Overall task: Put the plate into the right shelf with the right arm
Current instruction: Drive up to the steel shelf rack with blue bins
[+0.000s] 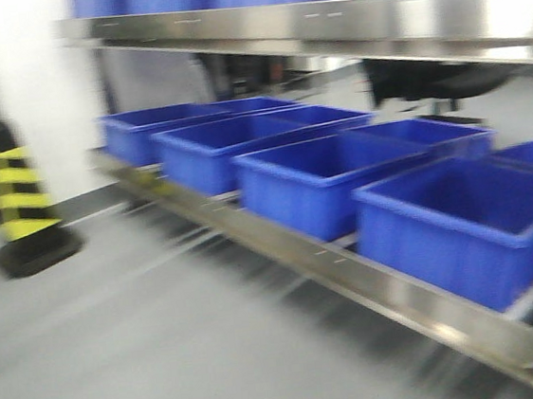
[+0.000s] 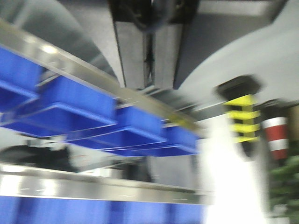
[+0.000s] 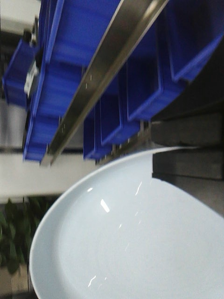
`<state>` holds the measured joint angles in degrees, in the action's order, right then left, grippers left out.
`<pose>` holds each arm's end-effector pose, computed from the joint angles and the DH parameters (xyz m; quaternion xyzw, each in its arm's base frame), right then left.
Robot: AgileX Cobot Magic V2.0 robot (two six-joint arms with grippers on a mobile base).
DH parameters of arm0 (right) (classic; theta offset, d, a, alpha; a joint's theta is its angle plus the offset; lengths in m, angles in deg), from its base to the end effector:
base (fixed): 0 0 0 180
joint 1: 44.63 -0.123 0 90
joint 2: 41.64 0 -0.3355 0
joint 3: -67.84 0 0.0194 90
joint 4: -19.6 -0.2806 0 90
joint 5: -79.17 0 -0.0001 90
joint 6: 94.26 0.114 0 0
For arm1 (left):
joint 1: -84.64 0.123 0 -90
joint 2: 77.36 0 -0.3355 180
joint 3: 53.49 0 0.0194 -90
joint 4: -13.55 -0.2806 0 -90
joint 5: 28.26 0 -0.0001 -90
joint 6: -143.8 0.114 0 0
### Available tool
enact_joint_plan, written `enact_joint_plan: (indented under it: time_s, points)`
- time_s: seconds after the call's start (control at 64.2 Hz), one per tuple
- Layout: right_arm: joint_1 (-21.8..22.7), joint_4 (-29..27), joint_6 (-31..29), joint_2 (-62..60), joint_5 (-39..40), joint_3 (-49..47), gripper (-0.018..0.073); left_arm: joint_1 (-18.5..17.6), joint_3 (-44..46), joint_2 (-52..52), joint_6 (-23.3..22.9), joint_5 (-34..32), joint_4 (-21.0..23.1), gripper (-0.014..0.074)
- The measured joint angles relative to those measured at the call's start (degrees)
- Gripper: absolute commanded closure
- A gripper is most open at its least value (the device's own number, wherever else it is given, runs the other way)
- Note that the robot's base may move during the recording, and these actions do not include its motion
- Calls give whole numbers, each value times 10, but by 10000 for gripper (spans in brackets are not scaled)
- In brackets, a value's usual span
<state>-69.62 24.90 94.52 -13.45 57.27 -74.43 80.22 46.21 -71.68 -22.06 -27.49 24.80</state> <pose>0.0619 0.0245 0.4181 -0.1148 0.6834 0.1680 0.7011 0.0583 -0.0048 0.2016 0.0447 0.6852 -0.0106 0.7269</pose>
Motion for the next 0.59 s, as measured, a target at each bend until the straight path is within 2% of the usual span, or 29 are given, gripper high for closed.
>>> enact_joint_plan:
  time_s: [0.592]
  points:
    - [0,0,0,0,0,0,504,0,0,0,0,0,0,643]
